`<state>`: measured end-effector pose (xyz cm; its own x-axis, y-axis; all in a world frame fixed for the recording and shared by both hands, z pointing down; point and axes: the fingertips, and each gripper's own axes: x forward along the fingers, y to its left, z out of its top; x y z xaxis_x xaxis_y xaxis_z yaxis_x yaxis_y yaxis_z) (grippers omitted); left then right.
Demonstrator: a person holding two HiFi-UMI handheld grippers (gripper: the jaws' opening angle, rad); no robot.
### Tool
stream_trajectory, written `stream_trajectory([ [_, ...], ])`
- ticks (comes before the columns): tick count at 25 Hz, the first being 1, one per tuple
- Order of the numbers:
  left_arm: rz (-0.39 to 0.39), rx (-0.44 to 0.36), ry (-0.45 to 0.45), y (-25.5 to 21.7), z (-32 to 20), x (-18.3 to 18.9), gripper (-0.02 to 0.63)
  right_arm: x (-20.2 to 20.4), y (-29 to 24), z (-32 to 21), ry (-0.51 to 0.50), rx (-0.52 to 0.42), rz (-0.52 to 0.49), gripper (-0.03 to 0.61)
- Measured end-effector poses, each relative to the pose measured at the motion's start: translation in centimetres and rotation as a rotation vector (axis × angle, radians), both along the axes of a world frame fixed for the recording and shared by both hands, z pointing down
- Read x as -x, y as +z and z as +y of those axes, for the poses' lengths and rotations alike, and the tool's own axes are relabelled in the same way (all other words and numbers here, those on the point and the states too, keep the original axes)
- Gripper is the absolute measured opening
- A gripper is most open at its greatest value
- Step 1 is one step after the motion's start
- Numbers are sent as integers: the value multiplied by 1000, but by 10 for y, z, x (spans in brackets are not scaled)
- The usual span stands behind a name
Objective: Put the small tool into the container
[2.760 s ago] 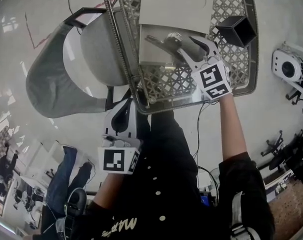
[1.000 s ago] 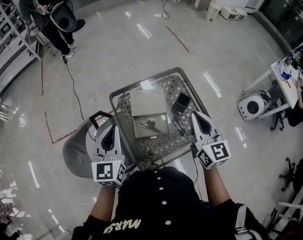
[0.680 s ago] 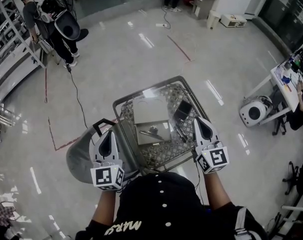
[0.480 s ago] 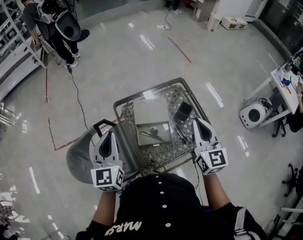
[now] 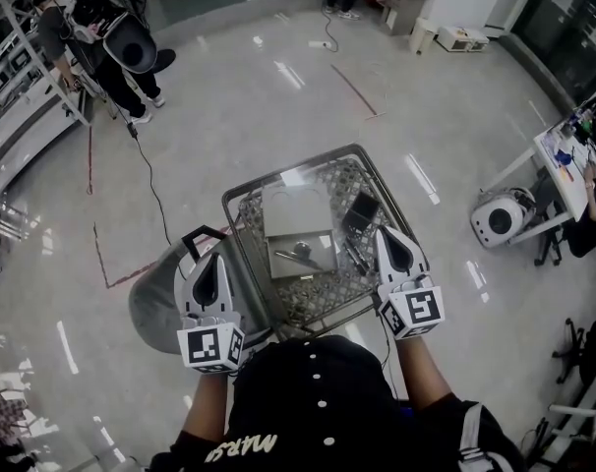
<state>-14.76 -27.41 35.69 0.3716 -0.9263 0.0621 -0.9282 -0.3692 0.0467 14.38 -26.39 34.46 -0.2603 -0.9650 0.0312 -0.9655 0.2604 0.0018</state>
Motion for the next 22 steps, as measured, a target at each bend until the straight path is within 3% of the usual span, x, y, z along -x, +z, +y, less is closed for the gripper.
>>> stream_trajectory([
  [22,-2,11,1,5,-7,-1,26,11,1,-11,-30,-8,9,12],
])
